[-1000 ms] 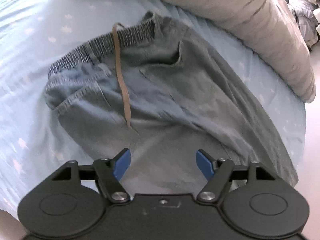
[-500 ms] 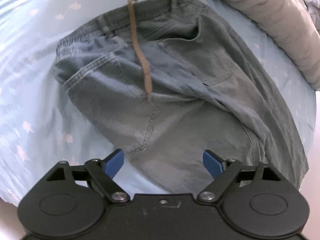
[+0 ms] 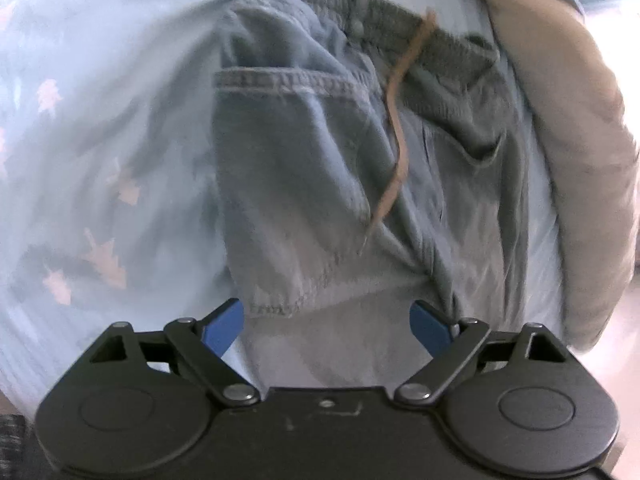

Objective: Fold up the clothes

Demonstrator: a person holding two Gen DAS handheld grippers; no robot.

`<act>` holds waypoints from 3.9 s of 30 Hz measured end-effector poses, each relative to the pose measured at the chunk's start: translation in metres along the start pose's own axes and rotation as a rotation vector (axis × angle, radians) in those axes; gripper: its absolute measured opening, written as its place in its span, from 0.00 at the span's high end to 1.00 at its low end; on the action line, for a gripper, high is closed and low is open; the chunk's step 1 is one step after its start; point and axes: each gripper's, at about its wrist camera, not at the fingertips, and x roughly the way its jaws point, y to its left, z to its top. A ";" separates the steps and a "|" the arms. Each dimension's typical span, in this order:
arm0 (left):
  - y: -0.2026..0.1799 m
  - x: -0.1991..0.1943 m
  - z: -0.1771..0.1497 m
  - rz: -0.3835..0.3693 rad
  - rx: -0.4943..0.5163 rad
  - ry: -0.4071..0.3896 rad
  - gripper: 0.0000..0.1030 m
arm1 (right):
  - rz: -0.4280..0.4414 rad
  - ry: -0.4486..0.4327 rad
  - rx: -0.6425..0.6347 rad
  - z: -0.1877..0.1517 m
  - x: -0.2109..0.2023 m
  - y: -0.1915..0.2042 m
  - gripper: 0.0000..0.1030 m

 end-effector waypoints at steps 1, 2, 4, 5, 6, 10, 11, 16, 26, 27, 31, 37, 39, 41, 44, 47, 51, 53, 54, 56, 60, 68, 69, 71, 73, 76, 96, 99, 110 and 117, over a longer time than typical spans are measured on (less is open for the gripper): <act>0.003 -0.001 0.000 -0.017 -0.016 -0.007 0.14 | 0.008 0.002 0.019 0.002 0.005 -0.002 0.21; 0.006 -0.001 0.000 -0.033 -0.031 -0.014 0.14 | 0.016 0.005 0.037 0.004 0.010 -0.005 0.21; 0.010 0.000 -0.001 -0.054 -0.056 -0.023 0.14 | 0.029 0.006 0.072 0.008 0.018 -0.009 0.21; 0.013 0.000 -0.001 -0.064 -0.069 -0.032 0.14 | 0.029 -0.002 0.084 0.010 0.022 -0.010 0.21; 0.016 0.000 -0.002 -0.074 -0.083 -0.042 0.14 | 0.030 -0.013 0.101 0.013 0.026 -0.011 0.21; 0.030 0.002 -0.003 -0.095 -0.158 -0.087 0.14 | 0.040 -0.054 0.182 0.024 0.046 -0.022 0.21; 0.032 0.002 -0.004 -0.095 -0.170 -0.095 0.14 | 0.033 -0.060 0.189 0.027 0.051 -0.023 0.22; 0.024 0.001 -0.005 -0.047 -0.099 -0.117 0.14 | 0.004 -0.100 0.185 0.041 0.068 -0.021 0.21; 0.023 0.015 0.007 -0.069 -0.202 -0.186 0.14 | -0.028 -0.117 0.108 0.066 0.087 0.005 0.32; 0.025 0.017 0.007 -0.064 -0.212 -0.189 0.14 | -0.061 -0.108 0.083 0.067 0.091 0.010 0.33; 0.024 0.025 0.015 -0.004 -0.186 -0.178 0.14 | -0.151 -0.108 0.050 0.067 0.092 0.023 0.52; 0.021 0.025 0.024 0.086 -0.158 -0.174 0.16 | -0.192 -0.148 0.045 0.062 0.084 0.024 0.85; 0.020 0.021 0.027 0.091 -0.143 -0.193 0.16 | -0.201 -0.162 0.011 0.059 0.082 0.032 0.94; 0.018 0.022 0.032 0.115 -0.123 -0.189 0.16 | -0.201 -0.173 0.011 0.058 0.080 0.037 0.95; 0.017 0.034 0.044 0.108 -0.150 -0.143 0.18 | -0.194 -0.182 0.012 0.059 0.075 0.042 0.95; 0.012 0.040 0.047 0.132 -0.134 -0.147 0.23 | -0.182 -0.195 0.002 0.060 0.066 0.049 0.96; 0.007 0.042 0.051 0.098 -0.197 -0.130 0.61 | -0.133 -0.215 0.041 0.060 0.052 0.065 0.96; -0.002 0.039 0.053 0.100 -0.192 -0.124 0.85 | -0.105 -0.218 0.042 0.063 0.047 0.077 0.96; -0.006 0.034 0.054 0.086 -0.189 -0.129 0.87 | -0.086 -0.220 0.041 0.064 0.043 0.083 0.96; -0.018 0.020 0.053 0.044 -0.185 -0.158 0.90 | -0.045 -0.226 0.032 0.066 0.035 0.098 0.96; -0.039 -0.016 0.049 -0.080 -0.196 -0.203 0.92 | 0.049 -0.240 0.024 0.069 0.017 0.124 0.96; -0.086 -0.051 0.044 -0.208 -0.128 -0.254 0.94 | 0.084 -0.264 -0.009 0.076 0.000 0.134 0.96; -0.093 -0.049 0.044 -0.210 -0.120 -0.260 0.94 | 0.075 -0.260 -0.013 0.077 0.002 0.132 0.96; -0.106 -0.047 0.043 -0.214 -0.109 -0.271 0.94 | 0.058 -0.252 -0.036 0.080 0.005 0.134 0.96; -0.121 -0.045 0.042 -0.222 -0.103 -0.275 0.94 | 0.065 -0.250 -0.037 0.083 0.010 0.142 0.97; -0.157 -0.033 0.049 -0.223 -0.083 -0.275 0.94 | 0.109 -0.246 -0.043 0.092 0.020 0.166 0.96; -0.325 0.133 0.101 -0.012 0.082 -0.203 0.94 | 0.122 -0.169 -0.151 0.153 0.181 0.320 0.96; -0.340 0.147 0.105 0.023 0.120 -0.196 0.94 | 0.137 -0.159 -0.178 0.159 0.195 0.331 0.96; -0.340 0.182 0.092 0.109 0.332 -0.165 0.45 | 0.135 -0.040 -0.286 0.168 0.228 0.338 0.67; -0.295 0.148 0.056 -0.091 0.303 -0.097 0.25 | 0.184 -0.021 -0.425 0.152 0.173 0.328 0.50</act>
